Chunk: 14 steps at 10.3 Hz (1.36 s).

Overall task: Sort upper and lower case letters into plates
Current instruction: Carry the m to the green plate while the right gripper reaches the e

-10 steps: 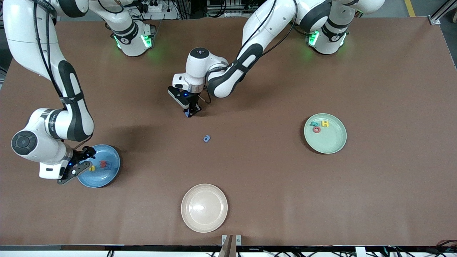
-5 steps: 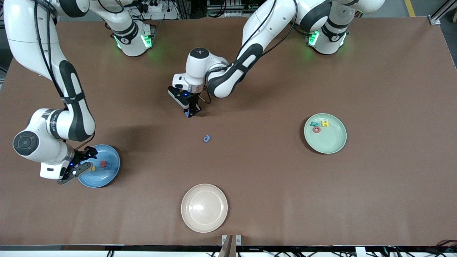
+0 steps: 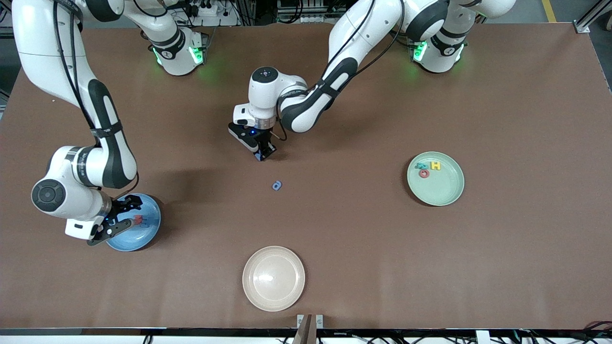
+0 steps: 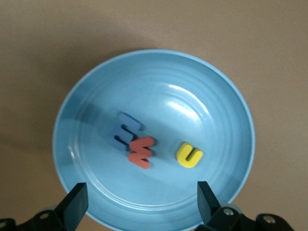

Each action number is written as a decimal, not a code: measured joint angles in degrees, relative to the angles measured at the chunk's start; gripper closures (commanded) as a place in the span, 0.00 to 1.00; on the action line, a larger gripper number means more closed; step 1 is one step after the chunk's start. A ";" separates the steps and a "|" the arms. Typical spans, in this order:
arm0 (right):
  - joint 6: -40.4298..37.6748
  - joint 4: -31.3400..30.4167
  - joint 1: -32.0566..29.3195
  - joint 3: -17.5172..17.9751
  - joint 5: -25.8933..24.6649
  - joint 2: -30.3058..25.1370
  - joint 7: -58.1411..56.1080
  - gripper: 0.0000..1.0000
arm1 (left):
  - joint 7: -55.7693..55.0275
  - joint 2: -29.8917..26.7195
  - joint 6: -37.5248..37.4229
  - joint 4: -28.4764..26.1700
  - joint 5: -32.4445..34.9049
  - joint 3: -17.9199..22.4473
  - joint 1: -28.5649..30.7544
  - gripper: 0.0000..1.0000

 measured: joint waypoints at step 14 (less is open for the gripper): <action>-0.69 -1.59 27.00 1.24 9.84 -2.96 62.59 0.00 | 32.71 -10.63 -35.46 -20.08 0.82 -34.20 59.16 0.90</action>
